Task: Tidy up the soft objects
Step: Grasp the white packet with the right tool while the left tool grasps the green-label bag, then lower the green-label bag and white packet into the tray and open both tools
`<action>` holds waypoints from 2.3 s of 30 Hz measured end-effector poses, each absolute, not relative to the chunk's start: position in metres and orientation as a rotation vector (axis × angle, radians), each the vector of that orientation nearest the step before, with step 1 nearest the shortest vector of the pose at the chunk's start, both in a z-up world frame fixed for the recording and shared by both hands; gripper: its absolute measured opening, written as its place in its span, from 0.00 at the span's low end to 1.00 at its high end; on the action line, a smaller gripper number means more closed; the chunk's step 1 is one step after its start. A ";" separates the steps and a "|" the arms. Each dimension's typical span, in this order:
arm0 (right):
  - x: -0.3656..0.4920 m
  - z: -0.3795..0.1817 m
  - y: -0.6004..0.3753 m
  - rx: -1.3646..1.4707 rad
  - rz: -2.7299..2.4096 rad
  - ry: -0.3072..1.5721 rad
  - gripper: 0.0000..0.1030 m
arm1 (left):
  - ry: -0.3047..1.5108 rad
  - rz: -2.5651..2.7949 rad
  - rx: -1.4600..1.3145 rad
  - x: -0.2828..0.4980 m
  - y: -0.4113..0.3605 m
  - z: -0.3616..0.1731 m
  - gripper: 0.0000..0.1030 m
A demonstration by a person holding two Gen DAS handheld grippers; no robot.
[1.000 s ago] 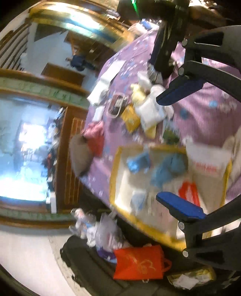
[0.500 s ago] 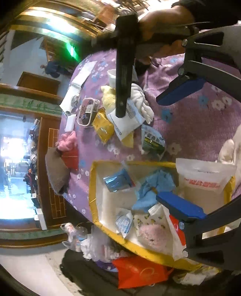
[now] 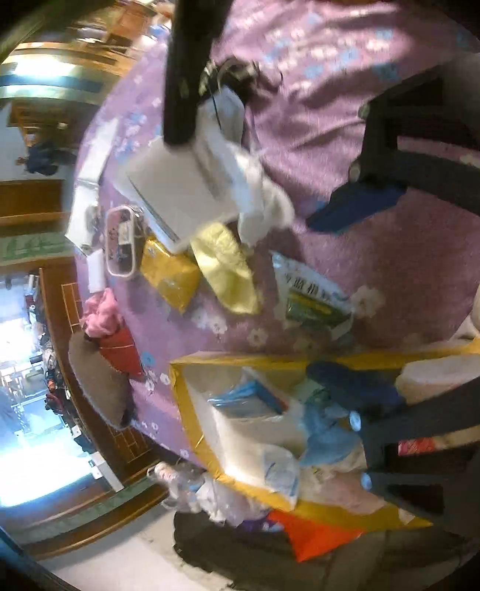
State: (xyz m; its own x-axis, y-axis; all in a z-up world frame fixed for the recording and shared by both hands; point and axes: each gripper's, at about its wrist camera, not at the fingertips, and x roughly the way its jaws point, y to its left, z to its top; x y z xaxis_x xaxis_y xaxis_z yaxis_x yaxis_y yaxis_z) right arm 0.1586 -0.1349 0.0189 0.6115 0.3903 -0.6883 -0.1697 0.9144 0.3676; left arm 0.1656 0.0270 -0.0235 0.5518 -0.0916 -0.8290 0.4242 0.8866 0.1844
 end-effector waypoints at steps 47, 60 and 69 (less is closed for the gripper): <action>0.171 -0.020 -0.118 0.109 0.134 0.968 0.47 | 0.869 -0.410 -0.209 0.131 0.146 0.031 0.30; 0.149 0.047 -0.102 0.147 0.231 0.822 0.08 | 0.839 -0.321 -0.254 0.139 0.194 0.037 0.30; 0.172 0.063 -0.053 0.273 0.477 0.821 0.07 | 0.872 -0.263 -0.277 0.172 0.219 0.025 0.30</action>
State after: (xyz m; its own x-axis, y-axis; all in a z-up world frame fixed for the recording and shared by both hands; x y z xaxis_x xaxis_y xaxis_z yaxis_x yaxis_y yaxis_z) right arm 0.1722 -0.0526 0.0631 0.5849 0.5061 -0.6339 -0.2999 0.8610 0.4107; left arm 0.1725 0.2188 0.0253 0.6157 -0.3366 -0.7125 0.1129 0.9325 -0.3430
